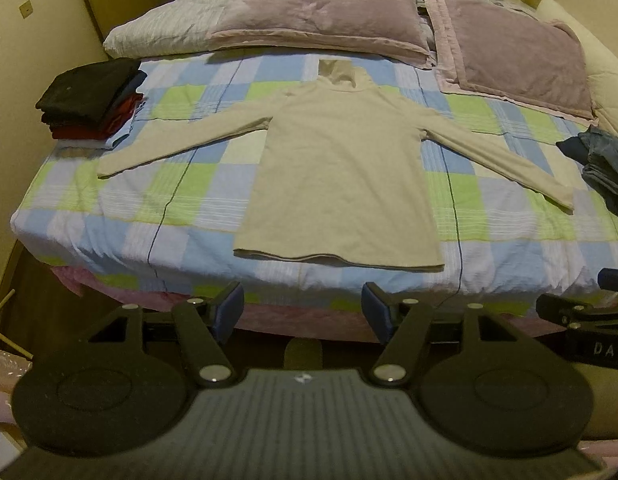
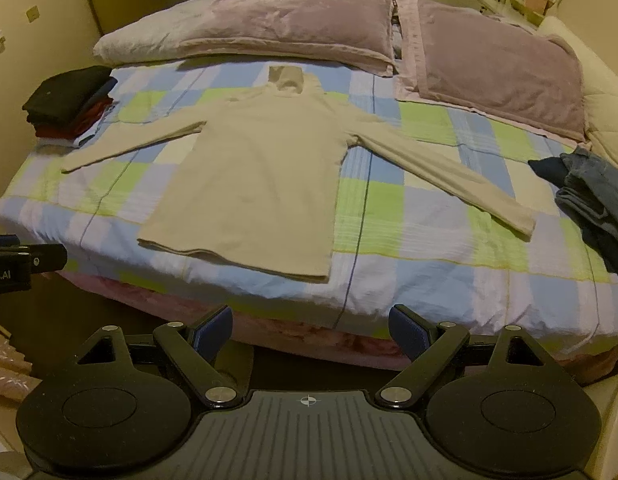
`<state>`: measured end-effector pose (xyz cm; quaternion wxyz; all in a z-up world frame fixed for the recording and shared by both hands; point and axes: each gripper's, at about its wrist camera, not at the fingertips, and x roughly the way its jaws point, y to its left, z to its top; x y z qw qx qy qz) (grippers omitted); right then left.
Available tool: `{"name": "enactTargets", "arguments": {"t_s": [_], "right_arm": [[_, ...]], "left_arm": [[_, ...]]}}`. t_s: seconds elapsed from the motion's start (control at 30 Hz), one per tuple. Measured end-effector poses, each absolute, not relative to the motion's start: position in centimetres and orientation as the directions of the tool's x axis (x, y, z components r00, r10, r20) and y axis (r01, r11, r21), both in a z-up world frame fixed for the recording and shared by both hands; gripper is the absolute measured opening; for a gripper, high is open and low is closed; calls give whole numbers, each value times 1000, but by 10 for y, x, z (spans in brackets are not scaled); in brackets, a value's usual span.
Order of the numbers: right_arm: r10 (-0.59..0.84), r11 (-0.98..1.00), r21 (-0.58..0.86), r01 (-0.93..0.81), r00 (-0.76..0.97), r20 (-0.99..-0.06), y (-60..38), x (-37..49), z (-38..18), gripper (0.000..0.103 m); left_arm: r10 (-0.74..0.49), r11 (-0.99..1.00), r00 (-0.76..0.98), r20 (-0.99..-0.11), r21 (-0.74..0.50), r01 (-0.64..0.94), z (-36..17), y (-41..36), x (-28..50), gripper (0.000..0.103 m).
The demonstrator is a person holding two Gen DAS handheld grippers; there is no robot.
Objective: Fold clothes
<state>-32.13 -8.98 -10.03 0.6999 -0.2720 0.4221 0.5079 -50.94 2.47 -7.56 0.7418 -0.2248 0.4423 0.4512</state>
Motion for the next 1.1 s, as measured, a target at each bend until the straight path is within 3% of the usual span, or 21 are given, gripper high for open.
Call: {"name": "enactTargets", "arguments": {"t_s": [1.1], "right_arm": [[481, 260, 65, -963, 71, -874, -33, -304, -117, 88]], "left_arm": [[464, 404, 148, -874, 60, -913, -90, 85, -510, 62]]}}
